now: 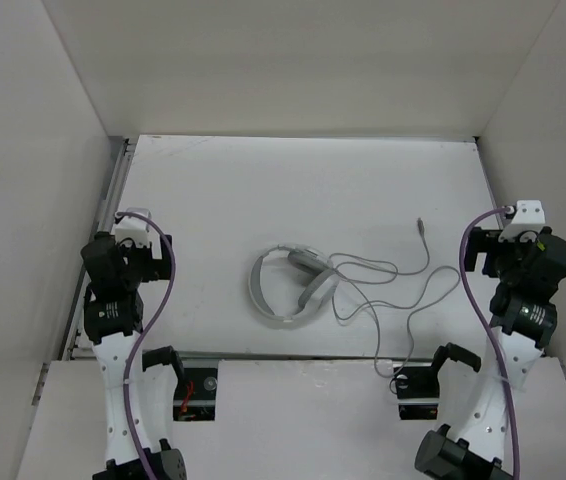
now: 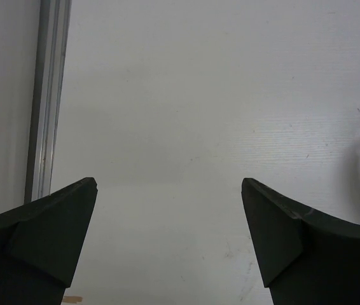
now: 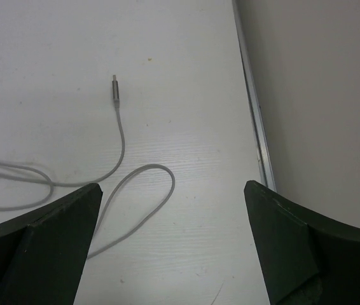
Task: Wrap the headphones
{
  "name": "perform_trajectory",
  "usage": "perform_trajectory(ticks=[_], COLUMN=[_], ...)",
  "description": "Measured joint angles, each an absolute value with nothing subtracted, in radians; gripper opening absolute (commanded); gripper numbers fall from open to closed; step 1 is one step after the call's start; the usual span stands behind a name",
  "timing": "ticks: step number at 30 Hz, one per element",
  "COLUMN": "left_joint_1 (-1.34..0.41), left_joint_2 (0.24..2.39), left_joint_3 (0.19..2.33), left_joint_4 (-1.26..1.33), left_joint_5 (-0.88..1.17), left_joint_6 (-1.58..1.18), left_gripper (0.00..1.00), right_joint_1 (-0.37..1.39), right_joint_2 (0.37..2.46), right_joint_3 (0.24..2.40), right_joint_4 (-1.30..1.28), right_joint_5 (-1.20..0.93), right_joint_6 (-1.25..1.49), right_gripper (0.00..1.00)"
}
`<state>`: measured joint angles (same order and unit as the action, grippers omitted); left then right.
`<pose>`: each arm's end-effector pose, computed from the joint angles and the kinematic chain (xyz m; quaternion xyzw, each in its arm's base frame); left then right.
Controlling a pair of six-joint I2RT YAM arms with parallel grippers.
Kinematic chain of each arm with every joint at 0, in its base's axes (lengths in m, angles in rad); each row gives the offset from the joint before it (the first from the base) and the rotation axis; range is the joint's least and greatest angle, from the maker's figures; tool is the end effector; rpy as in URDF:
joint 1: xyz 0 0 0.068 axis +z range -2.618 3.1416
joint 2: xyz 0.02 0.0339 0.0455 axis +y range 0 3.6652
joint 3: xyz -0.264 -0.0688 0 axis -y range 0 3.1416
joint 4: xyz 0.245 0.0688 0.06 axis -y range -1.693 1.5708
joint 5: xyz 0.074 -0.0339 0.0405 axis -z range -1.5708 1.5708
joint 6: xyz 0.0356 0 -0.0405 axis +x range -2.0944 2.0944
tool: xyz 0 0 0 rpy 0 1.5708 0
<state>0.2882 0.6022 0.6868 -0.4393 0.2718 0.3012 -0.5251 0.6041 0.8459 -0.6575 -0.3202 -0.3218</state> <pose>0.1399 0.0315 0.3059 0.0827 0.8127 0.0580 0.5739 0.1136 -0.0529 0.3368 -0.0027 0.8317 -0.0997 0.5463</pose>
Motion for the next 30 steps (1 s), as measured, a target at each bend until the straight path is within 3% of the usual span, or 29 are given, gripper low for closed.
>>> perform_trajectory(ticks=[9, 14, 26, 30], left_joint_1=[0.248, 0.139, -0.158, -0.250], left_joint_2=[0.572, 0.599, 0.889, 0.951], left_joint_3=[0.678, 0.675, 0.653, 0.653], left_joint_4=[-0.442, -0.435, -0.364, -0.344], left_joint_5=[0.282, 0.355, 0.414, 0.414], left_joint_6=[0.271, 0.235, 0.146, 0.111], left_gripper=[1.00, 1.00, 1.00, 1.00], right_joint_1=[-0.538, -0.513, -0.065, -0.025], right_joint_2=[0.542, 0.566, 0.597, 0.609], right_joint_3=[0.788, 0.784, 0.640, 0.636], right_joint_4=[-0.542, -0.446, -0.248, -0.212], right_joint_5=[-0.320, -0.321, -0.296, -0.300], right_joint_6=[-0.310, -0.273, -0.247, -0.226], right_gripper=[1.00, 1.00, 1.00, 1.00])
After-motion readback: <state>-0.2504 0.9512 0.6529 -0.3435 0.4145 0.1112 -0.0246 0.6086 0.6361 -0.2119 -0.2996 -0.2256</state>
